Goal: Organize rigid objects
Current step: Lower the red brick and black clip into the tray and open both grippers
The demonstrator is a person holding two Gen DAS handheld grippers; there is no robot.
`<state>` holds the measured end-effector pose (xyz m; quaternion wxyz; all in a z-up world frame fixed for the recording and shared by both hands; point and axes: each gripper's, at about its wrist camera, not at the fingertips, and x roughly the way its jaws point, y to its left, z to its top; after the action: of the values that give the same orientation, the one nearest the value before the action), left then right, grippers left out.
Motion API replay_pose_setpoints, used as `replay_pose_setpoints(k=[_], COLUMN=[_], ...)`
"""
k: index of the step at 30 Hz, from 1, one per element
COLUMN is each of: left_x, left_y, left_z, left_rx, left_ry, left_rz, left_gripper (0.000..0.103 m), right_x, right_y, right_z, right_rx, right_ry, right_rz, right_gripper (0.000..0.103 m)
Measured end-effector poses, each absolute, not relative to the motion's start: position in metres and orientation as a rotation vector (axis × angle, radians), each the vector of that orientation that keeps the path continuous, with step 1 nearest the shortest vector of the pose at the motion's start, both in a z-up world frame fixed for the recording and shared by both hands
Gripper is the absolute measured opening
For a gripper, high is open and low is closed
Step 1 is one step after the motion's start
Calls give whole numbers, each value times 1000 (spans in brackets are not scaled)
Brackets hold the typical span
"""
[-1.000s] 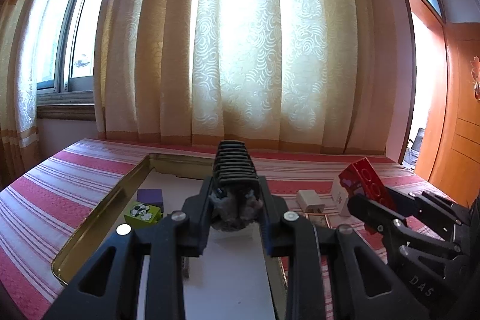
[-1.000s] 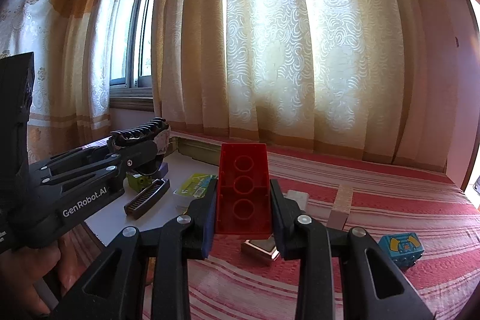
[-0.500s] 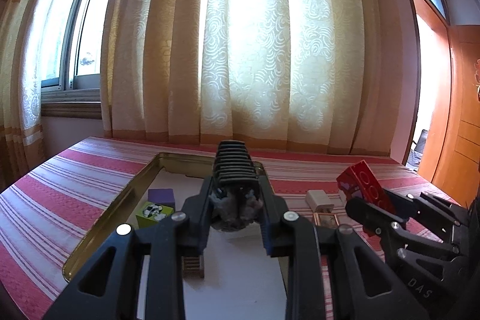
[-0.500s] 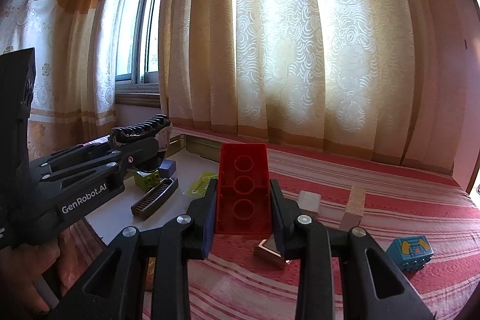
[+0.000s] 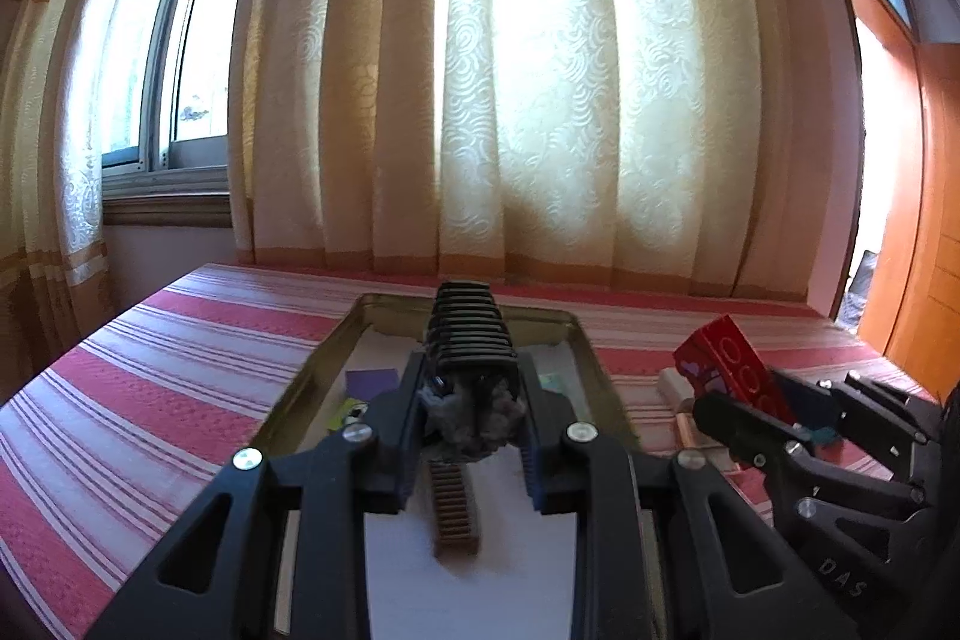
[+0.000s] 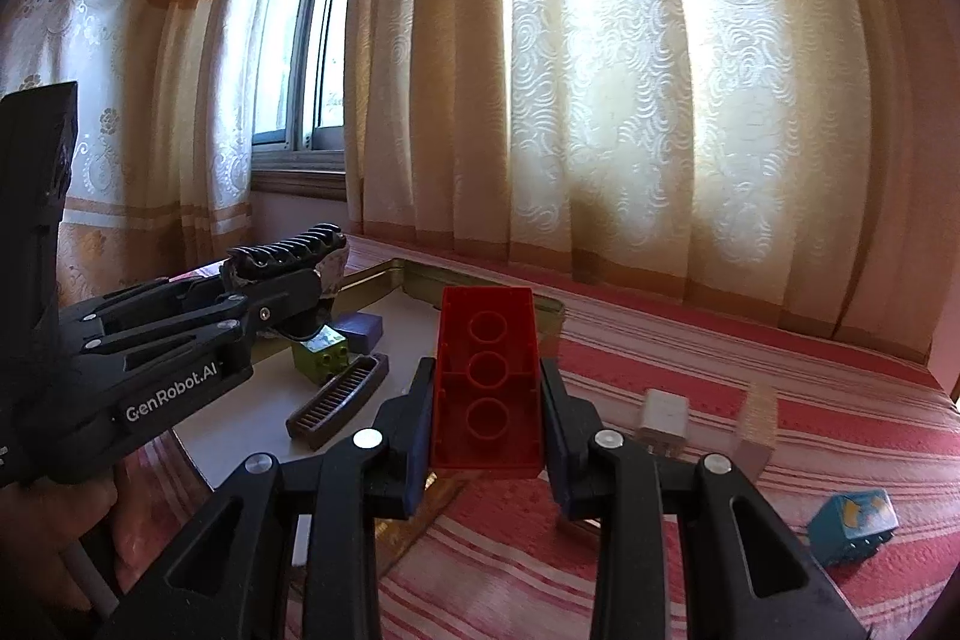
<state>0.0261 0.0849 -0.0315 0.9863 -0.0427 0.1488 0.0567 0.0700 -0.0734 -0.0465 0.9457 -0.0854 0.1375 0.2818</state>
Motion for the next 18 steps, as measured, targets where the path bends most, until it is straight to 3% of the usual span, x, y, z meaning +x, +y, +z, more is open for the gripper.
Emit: replay_pose_setpoints(k=[13, 16, 18], left_x=[54, 49, 43], left_y=[115, 116, 117], left_z=[-39, -37, -35], left_rx=[-102, -86, -90], left_ry=[427, 405, 380], left_rz=[185, 214, 236], left_gripper=[30, 48, 67], right_x=[112, 118, 115], right_y=[-13, -13, -21], right_z=[-56, -55, -53], right_rx=[-246, -221, -189], right_ry=[411, 417, 400], right_rz=[651, 642, 633], right_gripper=[37, 56, 63])
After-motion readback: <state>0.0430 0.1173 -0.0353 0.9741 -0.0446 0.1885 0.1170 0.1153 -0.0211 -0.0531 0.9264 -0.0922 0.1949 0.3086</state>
